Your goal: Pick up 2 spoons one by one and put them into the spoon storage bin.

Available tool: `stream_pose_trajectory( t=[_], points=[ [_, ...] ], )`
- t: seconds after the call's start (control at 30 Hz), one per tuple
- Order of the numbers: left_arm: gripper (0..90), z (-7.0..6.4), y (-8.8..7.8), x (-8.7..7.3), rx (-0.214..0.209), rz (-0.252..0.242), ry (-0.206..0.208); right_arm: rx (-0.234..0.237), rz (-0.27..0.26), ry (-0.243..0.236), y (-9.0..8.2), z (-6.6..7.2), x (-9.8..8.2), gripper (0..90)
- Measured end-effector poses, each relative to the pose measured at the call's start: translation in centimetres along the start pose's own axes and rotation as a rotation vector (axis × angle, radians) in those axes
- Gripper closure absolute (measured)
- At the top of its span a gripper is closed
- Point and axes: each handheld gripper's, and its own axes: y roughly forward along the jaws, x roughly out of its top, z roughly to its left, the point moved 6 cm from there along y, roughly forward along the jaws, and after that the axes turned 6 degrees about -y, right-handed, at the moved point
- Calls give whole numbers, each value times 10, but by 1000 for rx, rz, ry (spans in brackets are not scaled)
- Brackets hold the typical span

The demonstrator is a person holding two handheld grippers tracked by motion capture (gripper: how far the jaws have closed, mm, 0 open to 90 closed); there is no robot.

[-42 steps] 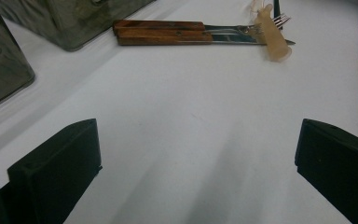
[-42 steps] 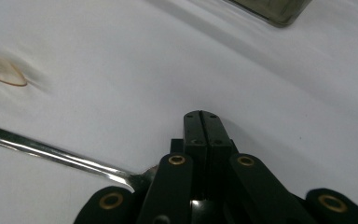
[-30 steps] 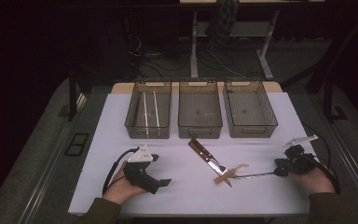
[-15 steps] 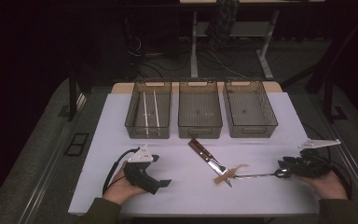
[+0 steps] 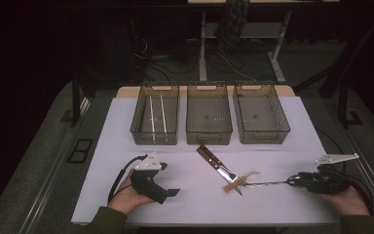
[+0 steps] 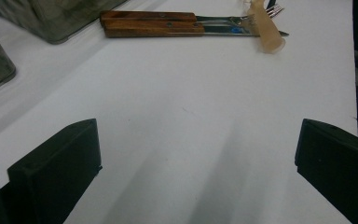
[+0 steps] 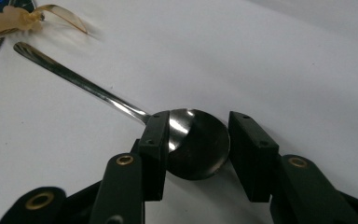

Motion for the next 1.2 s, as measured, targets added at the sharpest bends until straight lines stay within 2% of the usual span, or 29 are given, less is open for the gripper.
stream_pose_trajectory(
  t=[0.13,0.3,0.4,0.83,1.2],
  points=[
    [0,0,1,-1,2,7,-1,11,14,-19,0,2,0,609],
    [0,0,1,-1,2,9,2,19,29,-70,-1,4,-1,630],
    [0,0,1,-1,3,9,2,26,34,-101,-2,5,-3,674],
    [0,-1,2,-1,0,14,6,144,-8,-104,-15,2,-15,853],
    [0,-1,0,-1,-12,-2,4,165,-9,-129,-16,5,-14,868]
  ],
)
